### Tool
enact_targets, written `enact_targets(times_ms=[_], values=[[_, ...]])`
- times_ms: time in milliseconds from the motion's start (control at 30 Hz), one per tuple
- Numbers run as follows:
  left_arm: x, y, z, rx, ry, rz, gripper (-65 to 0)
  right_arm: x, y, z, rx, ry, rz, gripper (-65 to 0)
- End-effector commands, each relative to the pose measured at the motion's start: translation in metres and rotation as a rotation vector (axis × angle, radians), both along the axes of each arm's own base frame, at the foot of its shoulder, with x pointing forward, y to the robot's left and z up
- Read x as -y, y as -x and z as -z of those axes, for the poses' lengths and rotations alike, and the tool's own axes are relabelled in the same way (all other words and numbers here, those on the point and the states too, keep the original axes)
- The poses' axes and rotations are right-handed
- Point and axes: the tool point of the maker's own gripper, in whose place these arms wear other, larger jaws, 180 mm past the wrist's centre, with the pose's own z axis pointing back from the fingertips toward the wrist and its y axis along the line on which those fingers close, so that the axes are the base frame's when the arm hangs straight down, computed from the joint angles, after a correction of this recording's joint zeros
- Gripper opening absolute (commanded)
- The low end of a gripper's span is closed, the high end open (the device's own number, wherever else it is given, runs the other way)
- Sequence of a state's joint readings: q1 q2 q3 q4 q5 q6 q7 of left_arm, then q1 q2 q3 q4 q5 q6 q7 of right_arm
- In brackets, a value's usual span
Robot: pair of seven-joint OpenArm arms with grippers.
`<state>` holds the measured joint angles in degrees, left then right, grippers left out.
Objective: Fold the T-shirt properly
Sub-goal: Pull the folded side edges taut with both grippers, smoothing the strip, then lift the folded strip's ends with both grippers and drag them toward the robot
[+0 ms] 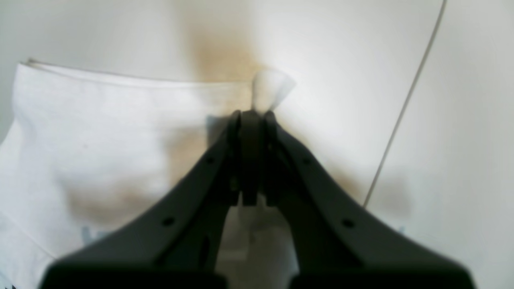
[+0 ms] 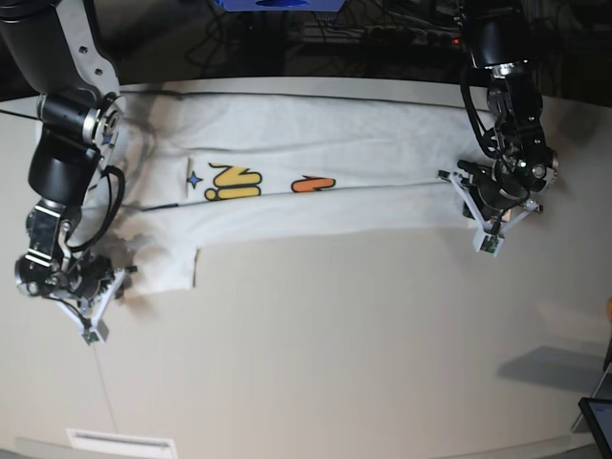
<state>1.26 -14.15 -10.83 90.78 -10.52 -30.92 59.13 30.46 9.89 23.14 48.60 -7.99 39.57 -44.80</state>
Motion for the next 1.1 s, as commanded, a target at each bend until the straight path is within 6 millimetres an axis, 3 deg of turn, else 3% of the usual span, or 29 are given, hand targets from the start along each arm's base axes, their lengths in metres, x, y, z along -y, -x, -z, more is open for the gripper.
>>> enact_targets(times_ms=[0,167,267,567,867,1067], values=[[-0.007,-0.001,-0.004,-0.005,-0.025,-0.004,-65.0,0.003,0.008,0.005,-0.061,0.037,-0.016,-64.7],[-0.006,-0.001,-0.004,-0.007,-0.025,-0.003,-65.0,0.009,0.014,0.004,-0.066,0.066,-0.014,-64.7],[-0.007,-0.001,-0.004,-0.008,-0.027,-0.003,-65.0,0.023,0.016,-0.017,-0.025,0.143,-0.001,-64.7],[-0.008,-0.001,-0.004,-0.008,-0.028,-0.006,-65.0,0.023,0.034,-0.049,0.003,0.307,-0.041,-64.7],[-0.004,-0.01,-0.035,0.084,-0.06,0.016,-65.0,0.022,0.038,-0.081,0.043,0.41,-0.061,-64.7],[-0.002,-0.011,-0.043,0.108,-0.072,0.027,-65.0,0.026,0.052,-0.086,0.035,0.451,-0.05,-64.7]])
